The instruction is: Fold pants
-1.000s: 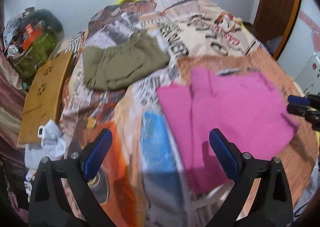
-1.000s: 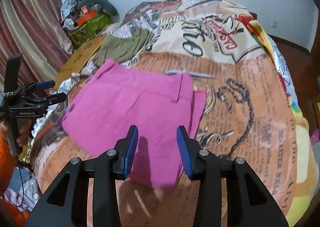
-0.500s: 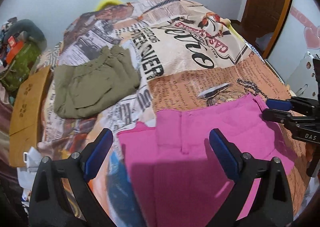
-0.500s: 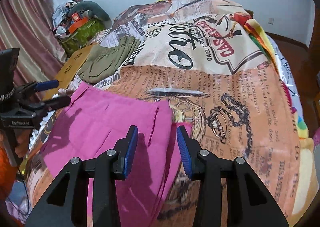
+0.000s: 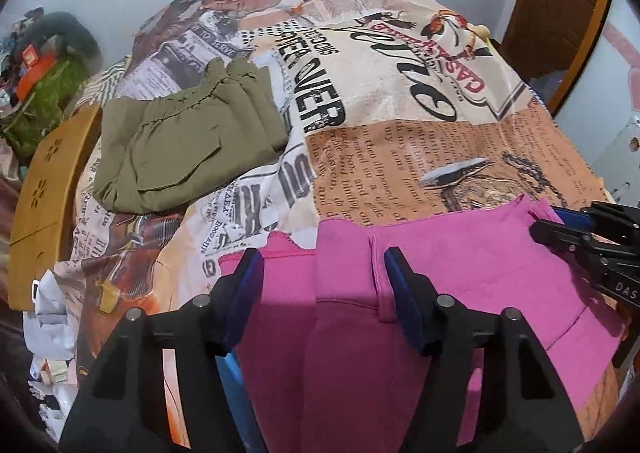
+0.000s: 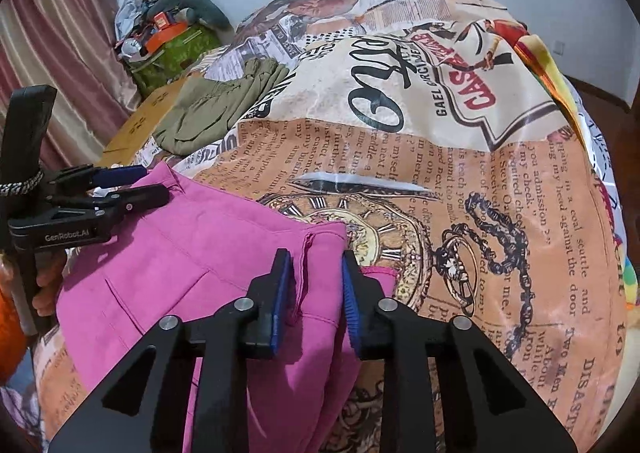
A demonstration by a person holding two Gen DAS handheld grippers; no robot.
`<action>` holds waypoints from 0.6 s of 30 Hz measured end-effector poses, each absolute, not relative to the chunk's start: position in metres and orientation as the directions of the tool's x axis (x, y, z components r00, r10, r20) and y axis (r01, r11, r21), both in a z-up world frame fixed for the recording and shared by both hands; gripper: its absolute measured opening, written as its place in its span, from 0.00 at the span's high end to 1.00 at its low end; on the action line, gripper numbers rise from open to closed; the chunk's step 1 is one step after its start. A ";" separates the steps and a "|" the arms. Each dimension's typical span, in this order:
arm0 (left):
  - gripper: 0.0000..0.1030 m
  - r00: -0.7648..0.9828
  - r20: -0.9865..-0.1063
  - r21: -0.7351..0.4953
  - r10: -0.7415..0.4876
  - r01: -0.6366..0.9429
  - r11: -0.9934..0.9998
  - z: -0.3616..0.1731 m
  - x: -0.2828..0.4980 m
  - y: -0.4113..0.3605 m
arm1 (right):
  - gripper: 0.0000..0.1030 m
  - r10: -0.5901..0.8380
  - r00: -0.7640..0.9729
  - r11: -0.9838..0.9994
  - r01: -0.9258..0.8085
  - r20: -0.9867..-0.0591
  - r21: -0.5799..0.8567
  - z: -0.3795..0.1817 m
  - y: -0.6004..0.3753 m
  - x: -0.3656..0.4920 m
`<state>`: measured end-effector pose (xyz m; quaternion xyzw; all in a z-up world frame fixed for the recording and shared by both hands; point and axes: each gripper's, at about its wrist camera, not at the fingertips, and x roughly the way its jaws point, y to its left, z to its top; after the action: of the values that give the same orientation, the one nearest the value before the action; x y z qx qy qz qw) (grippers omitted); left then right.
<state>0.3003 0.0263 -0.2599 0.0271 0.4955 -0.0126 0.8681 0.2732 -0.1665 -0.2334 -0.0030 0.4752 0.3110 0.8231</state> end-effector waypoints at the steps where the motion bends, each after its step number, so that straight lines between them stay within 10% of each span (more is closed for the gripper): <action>1: 0.38 0.513 -0.858 0.044 0.015 0.043 0.998 -0.261 0.300 0.026 | 0.81 0.507 0.355 0.806 -0.518 -0.785 0.286 -0.234 -0.166 0.274; 18: 0.36 0.533 -0.843 0.117 0.068 0.059 0.991 -0.225 0.287 0.019 | 0.82 0.420 0.405 0.830 -0.534 -0.812 0.163 -0.199 -0.162 0.261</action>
<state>0.2868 0.0192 -0.2252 0.0653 0.4831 0.0026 0.8731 0.2608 -0.1620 -0.1993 -0.0613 0.4650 0.2855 0.8358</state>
